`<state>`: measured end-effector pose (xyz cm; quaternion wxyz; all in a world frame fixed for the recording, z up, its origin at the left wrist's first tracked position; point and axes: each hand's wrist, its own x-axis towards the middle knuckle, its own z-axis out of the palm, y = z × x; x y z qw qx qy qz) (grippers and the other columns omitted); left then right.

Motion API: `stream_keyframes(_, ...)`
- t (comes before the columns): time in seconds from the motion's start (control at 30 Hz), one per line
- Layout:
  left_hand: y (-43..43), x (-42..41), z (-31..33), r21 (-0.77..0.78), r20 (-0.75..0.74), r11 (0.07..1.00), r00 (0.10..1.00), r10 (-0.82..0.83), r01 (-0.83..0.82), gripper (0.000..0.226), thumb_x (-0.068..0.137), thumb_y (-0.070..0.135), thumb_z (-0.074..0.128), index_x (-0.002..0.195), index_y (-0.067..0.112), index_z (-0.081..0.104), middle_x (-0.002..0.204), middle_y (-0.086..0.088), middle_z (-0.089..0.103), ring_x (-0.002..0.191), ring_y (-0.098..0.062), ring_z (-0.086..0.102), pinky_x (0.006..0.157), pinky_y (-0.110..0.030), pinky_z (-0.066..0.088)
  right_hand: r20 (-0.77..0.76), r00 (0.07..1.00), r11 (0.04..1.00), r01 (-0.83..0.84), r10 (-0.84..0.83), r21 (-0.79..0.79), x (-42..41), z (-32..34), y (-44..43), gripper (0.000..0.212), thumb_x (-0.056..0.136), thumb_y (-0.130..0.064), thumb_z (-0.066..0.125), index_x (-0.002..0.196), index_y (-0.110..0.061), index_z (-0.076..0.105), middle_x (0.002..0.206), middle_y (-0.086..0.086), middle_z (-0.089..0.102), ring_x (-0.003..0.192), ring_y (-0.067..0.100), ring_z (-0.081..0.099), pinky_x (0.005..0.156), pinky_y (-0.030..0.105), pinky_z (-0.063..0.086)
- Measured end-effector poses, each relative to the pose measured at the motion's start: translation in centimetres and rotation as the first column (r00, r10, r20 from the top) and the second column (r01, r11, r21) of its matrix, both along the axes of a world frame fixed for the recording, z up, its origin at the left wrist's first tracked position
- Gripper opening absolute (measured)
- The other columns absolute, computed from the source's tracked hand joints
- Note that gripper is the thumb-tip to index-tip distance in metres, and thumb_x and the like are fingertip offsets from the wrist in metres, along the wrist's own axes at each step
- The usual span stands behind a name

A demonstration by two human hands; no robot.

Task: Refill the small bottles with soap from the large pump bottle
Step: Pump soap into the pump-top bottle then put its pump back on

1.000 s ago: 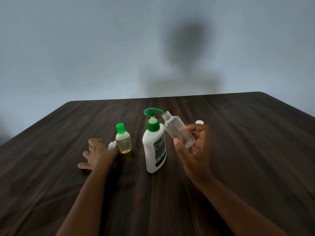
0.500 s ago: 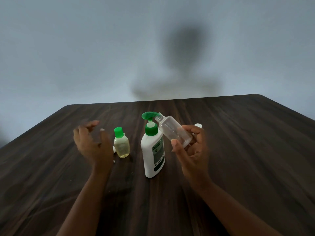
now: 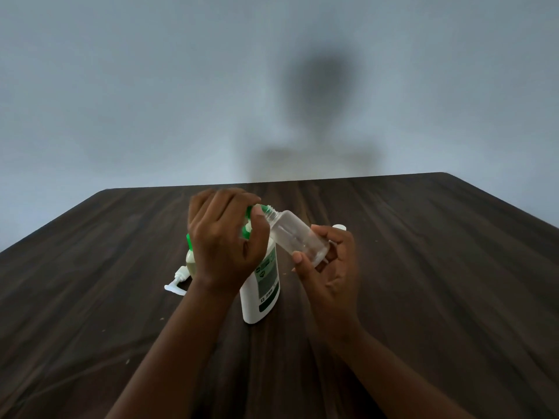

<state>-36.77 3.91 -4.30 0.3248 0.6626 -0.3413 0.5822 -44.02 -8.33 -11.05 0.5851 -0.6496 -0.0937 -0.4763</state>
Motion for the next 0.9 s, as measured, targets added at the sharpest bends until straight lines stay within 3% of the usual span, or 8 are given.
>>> stream_keyframes(0.2,0.1,0.5,-1.2,-0.071,-0.058,0.994,0.994,-0.090,0.085,0.035,0.092,0.017,0.040,0.076,0.003,0.068,0.077,-0.007,0.069,0.069,-0.019,0.060,0.078,-0.034,0.040,-0.005,1.000,0.999,-0.024,0.024,0.021,-0.1,0.1,0.0,0.035,0.083,-0.031,0.067,0.115,-0.029,0.051,0.110,-0.021,0.053,0.101,0.021,0.061,0.072,0.048,0.059)
stream_keyframes(0.33,0.2,0.3,-1.5,-0.115,-0.077,0.987,0.990,-0.119,0.109,0.033,0.089,0.015,0.040,0.075,0.003,0.067,0.078,-0.007,0.068,0.072,-0.015,0.057,0.080,-0.033,0.037,-0.026,0.997,0.996,-0.069,0.071,0.053,-0.4,0.0,0.3,0.040,0.082,-0.031,0.068,0.112,-0.050,0.049,0.113,-0.026,0.053,0.108,0.021,0.061,0.076,0.043,0.059)
stream_keyframes(0.4,0.1,0.2,-1.7,-0.139,-0.089,0.983,0.987,-0.131,0.118,0.034,0.089,0.018,0.040,0.073,0.003,0.066,0.079,-0.003,0.068,0.074,-0.013,0.057,0.081,-0.035,0.036,-0.015,0.997,0.996,-0.069,0.069,0.049,-0.5,0.0,0.3,0.039,0.082,-0.031,0.067,0.109,-0.053,0.049,0.111,-0.026,0.054,0.107,0.017,0.062,0.074,0.036,0.058)
stream_keyframes(0.47,-0.1,0.0,-1.9,-0.154,-0.107,0.980,0.984,-0.142,0.124,0.035,0.089,0.020,0.039,0.071,0.004,0.065,0.080,-0.001,0.067,0.075,-0.010,0.056,0.083,-0.035,0.034,0.015,0.998,0.995,-0.061,0.060,0.075,-0.6,0.1,0.3,0.037,0.084,-0.029,0.066,0.110,-0.049,0.050,0.110,-0.023,0.056,0.096,0.014,0.064,0.070,0.028,0.056)
stream_keyframes(0.57,-0.2,-0.2,-2.3,-0.150,-0.134,0.979,0.978,-0.157,0.137,0.036,0.088,0.021,0.039,0.070,0.003,0.064,0.079,-0.003,0.067,0.075,-0.009,0.056,0.084,-0.031,0.032,0.066,0.996,0.990,-0.069,0.062,0.123,-0.7,0.3,0.2,0.032,0.086,-0.024,0.063,0.114,-0.030,0.048,0.108,-0.019,0.060,0.087,0.008,0.063,0.065,0.019,0.053)
stream_keyframes(0.77,-0.4,-0.4,-3.0,-0.176,-0.155,0.971,0.970,-0.188,0.160,0.035,0.087,0.020,0.037,0.082,0.002,0.067,0.088,-0.008,0.069,0.085,-0.014,0.059,0.085,-0.030,0.034,0.094,0.995,0.991,-0.050,0.038,0.125,-0.7,0.3,0.3,0.035,0.088,-0.044,0.067,0.117,-0.032,0.051,0.111,-0.008,0.059,0.083,0.017,0.059,0.067,0.026,0.052)
stream_keyframes(0.9,-0.6,-0.6,-3.5,-0.141,-0.126,0.981,0.980,-0.151,0.133,0.041,0.088,0.021,0.035,0.099,-0.002,0.068,0.103,-0.013,0.068,0.099,-0.015,0.058,0.089,-0.030,0.037,0.096,0.994,0.994,-0.058,0.049,0.093,-0.5,0.1,0.2,0.036,0.087,-0.042,0.070,0.118,-0.043,0.053,0.117,0.005,0.057,0.087,0.033,0.061,0.068,0.036,0.053)
